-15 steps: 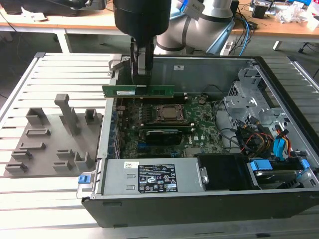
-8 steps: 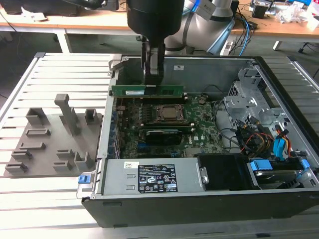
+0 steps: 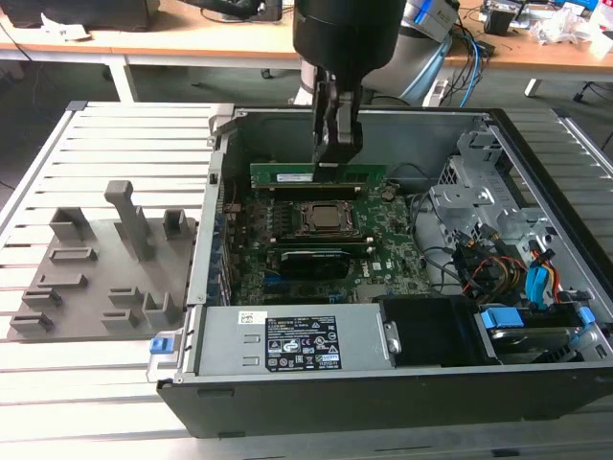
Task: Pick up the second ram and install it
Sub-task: 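Pick up the second ram and move it above second insertion slot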
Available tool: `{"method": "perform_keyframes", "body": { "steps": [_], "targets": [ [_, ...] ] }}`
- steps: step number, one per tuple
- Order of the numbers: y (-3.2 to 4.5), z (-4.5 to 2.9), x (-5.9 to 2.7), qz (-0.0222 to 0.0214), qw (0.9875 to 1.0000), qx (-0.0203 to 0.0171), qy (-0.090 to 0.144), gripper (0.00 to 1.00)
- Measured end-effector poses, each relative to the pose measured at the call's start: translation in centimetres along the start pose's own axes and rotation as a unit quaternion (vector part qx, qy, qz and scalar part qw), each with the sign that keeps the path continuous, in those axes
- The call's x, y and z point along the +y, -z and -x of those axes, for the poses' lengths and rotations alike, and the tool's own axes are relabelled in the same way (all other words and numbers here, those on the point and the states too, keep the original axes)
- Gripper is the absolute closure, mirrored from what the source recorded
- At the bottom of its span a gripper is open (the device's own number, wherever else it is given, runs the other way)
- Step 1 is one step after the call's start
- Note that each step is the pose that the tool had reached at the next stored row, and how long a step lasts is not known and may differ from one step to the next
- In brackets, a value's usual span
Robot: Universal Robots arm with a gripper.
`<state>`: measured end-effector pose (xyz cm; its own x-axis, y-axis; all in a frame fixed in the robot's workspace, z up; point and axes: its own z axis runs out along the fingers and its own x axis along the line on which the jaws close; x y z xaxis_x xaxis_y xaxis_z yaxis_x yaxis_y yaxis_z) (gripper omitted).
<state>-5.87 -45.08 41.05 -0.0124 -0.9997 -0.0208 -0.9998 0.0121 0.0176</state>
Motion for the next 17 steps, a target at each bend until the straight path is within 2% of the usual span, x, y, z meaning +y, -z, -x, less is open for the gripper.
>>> {"method": "perform_keyframes", "body": {
  "steps": [5, 7, 9, 10, 11, 12, 13, 14, 17],
  "targets": [
    [0.03, 0.05, -1.57, 0.0002, 1.0000, 0.0000, 0.000, 0.86],
    [0.05, 0.10, -2.89, 0.0007, 1.0000, 0.0000, 0.000, 0.86],
    [0.05, 0.12, -3.49, 0.0010, 1.0000, 0.0000, 0.000, 0.86],
    [0.07, 0.17, -4.66, 0.0015, 1.0000, 0.0000, 0.000, 0.86],
    [0.08, 0.19, -5.47, 0.0018, 1.0000, 0.0000, 0.000, 0.86],
    [0.08, 0.19, -5.48, 0.0018, 1.0000, 0.0000, 0.000, 0.86],
    [0.08, 0.20, -5.50, 0.0019, 1.0000, -0.0048, 0.000, 0.86],
    [0.05, 0.19, -5.48, 0.0019, 0.9999, -0.0131, -0.001, 0.86],
    [-0.33, 0.62, -5.58, 0.0024, 0.9999, -0.0132, -0.001, 0.86]
  ]
}}
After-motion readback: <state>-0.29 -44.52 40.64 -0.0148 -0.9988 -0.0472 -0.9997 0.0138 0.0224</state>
